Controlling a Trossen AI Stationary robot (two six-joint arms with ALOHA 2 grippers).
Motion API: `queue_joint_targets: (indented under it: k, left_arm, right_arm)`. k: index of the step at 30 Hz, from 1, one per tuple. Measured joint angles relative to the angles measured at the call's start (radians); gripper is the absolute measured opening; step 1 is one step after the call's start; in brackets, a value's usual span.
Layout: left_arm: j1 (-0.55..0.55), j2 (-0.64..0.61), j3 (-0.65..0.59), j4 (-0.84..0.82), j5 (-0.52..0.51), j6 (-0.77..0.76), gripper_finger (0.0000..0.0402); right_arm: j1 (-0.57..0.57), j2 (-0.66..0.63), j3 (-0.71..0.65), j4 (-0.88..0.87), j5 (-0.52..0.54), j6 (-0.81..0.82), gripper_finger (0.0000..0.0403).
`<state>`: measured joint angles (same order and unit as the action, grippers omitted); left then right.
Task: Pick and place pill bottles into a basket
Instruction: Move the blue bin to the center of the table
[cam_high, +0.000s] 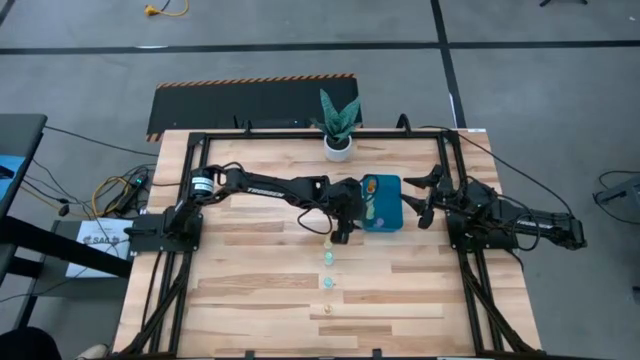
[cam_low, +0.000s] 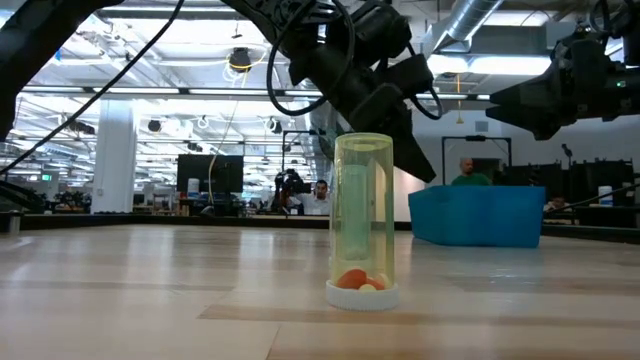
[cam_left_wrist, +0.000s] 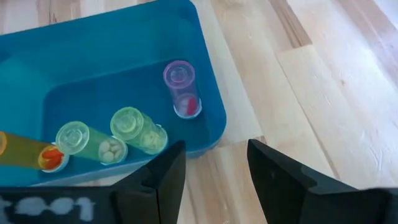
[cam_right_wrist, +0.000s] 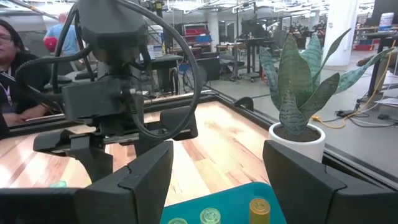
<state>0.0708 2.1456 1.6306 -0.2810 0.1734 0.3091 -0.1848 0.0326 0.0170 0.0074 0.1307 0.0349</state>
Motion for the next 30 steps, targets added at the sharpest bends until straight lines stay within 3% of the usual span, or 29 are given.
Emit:
queue_joint_targets:
  k: [8, 16, 23, 30]
  left_arm:
    - [-0.023, 0.0, 0.0, -0.004, -0.008, 0.152, 0.0163]
    - [-0.04, 0.001, 0.0, -0.02, -0.109, 0.322, 0.0163]
    - [-0.038, 0.001, 0.0, 0.014, -0.127, 0.297, 0.0161]
    - [-0.048, 0.001, 0.0, 0.014, -0.128, 0.244, 0.0135]
  right_arm:
    - [0.0, 0.0, 0.0, 0.0, 0.0, 0.0, 0.0244]
    - [0.0, 0.0, 0.0, 0.0, 0.0, 0.0, 0.0244]
    - [0.0, 0.0, 0.0, 0.0, 0.0, 0.0, 0.0244]
    - [0.0, 0.0, 0.0, 0.0, 0.0, 0.0, 0.0244]
